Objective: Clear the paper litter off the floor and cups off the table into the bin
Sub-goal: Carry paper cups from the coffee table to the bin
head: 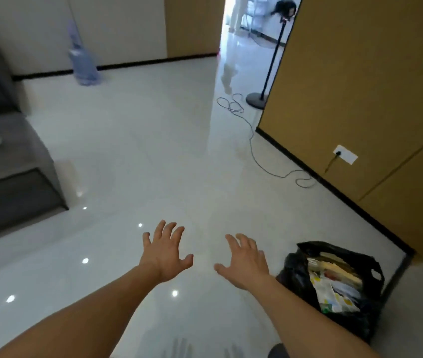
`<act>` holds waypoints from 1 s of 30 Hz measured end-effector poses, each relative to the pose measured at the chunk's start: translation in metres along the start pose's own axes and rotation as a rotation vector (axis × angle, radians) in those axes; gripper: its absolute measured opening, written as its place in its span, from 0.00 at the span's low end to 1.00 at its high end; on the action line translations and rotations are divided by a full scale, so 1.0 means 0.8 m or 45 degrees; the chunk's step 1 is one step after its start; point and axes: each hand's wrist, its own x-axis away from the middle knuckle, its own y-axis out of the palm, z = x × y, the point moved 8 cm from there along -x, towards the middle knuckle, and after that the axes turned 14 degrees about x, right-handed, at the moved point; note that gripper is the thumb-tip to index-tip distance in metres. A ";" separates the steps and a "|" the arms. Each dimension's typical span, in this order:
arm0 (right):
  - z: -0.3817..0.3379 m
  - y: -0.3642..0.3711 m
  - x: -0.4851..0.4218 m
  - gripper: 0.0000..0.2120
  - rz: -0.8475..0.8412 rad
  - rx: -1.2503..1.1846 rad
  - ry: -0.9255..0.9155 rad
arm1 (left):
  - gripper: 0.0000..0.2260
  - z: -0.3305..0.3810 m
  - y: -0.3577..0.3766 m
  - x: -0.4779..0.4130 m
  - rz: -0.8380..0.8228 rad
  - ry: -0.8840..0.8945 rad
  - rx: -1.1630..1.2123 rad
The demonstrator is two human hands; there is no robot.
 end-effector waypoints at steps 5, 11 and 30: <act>-0.214 -0.055 -0.063 0.42 0.068 0.088 -0.258 | 0.37 -0.176 -0.084 0.038 0.143 -0.201 0.093; -0.464 -0.082 -0.103 0.41 0.085 0.106 -0.531 | 0.36 -0.407 -0.183 0.097 0.248 -0.498 0.100; -0.901 -0.211 -0.350 0.41 0.199 0.329 -1.132 | 0.35 -0.752 -0.408 0.017 0.587 -1.009 0.167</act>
